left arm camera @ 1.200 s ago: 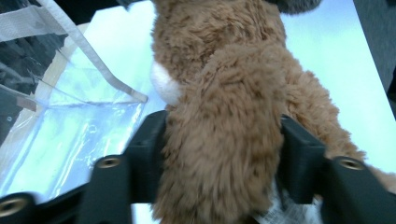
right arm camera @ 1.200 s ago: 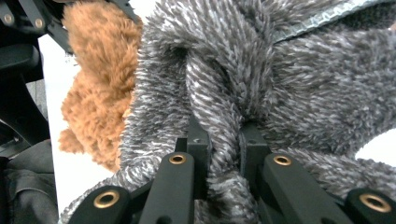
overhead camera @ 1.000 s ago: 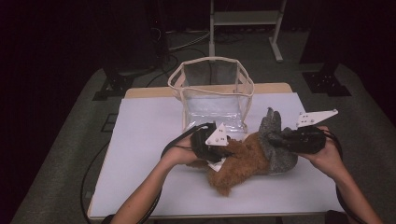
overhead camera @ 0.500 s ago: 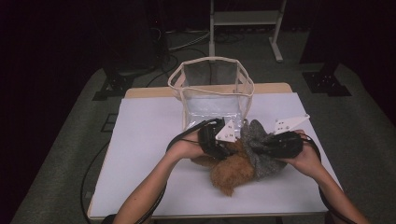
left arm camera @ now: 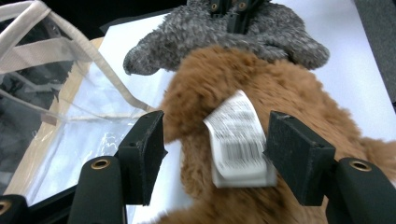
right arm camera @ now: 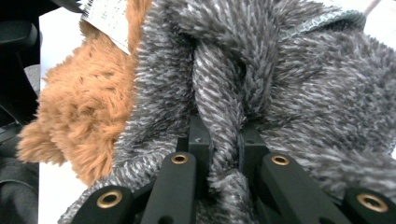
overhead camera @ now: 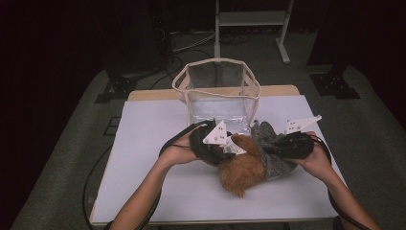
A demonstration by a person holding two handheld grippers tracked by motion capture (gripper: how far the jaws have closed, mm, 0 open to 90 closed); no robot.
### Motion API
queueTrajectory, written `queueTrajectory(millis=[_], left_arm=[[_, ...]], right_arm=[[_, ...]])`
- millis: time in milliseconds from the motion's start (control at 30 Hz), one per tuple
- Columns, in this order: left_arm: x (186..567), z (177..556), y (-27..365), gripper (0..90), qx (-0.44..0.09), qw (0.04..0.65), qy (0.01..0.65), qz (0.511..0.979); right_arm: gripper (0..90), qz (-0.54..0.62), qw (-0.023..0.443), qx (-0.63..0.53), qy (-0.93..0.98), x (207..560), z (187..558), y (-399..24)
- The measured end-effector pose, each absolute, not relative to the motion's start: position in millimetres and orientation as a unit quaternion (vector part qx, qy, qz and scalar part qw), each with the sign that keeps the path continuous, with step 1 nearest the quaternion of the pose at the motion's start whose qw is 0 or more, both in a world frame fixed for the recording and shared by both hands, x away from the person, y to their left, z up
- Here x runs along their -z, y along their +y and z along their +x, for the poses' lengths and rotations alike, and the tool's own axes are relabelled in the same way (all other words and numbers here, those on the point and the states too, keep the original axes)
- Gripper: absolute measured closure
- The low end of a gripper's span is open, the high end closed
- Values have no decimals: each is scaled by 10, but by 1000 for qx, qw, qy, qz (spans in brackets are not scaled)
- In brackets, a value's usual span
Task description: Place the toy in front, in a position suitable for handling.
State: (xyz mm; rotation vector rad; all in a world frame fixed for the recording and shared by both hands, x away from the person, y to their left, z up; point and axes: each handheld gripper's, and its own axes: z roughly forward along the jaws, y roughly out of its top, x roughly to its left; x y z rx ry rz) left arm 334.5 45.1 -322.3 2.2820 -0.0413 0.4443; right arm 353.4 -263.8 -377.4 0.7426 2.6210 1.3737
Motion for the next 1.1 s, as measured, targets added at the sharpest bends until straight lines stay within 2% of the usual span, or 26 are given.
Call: queueTrajectory(millis=[300,700,933,1000,1100], left_arm=[[3346,3218,683,361,-166,415,-9,895],[3869,3300,733,327,-111,434,28,893],[4097,3396,555,172,-109,469,55,875],[4109,3407,537,157,-105,473,61,872],[4138,3433,462,80,-100,473,71,873]], right_arm=[[796,264,47,-451,851,3780,3684,-2680],[796,294,49,-454,840,3815,3862,-2768],[797,299,55,-452,838,3815,3861,-2788],[797,299,56,-452,838,3815,3859,-2791],[797,304,49,-453,837,3819,3851,-2827]])
